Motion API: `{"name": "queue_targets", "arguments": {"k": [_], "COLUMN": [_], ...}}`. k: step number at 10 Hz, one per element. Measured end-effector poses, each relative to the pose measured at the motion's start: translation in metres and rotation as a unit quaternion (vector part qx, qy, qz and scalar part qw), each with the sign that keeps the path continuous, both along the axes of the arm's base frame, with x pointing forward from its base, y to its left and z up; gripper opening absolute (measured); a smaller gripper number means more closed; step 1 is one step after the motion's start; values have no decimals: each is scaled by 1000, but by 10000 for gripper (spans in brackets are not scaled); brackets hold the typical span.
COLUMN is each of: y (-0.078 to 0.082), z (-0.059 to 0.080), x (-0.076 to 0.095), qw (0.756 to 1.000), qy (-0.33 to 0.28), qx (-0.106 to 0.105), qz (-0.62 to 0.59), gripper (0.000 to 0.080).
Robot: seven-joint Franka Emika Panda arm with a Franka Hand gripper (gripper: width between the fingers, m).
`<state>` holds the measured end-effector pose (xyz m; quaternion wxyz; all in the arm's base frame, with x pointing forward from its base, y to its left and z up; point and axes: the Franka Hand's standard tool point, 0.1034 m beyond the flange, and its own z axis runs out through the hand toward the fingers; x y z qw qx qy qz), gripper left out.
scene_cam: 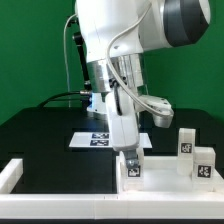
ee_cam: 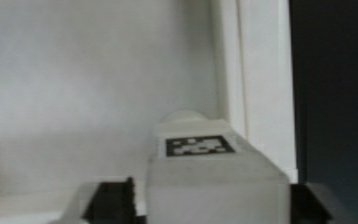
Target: Assemble square table
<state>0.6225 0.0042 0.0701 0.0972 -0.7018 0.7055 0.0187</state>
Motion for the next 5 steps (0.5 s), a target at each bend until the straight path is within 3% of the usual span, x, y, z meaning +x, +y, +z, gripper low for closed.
{"name": "queue_targets", "arguments": {"k": [1, 2, 5], "y": [4, 9, 9], "z": [0, -1, -2], "x": [0, -1, -2], "qw": [996, 978, 947], "qy": [-8, -16, -32], "qx": [-19, -42, -52], "qz": [85, 205, 316], "gripper": [516, 607, 648]}}
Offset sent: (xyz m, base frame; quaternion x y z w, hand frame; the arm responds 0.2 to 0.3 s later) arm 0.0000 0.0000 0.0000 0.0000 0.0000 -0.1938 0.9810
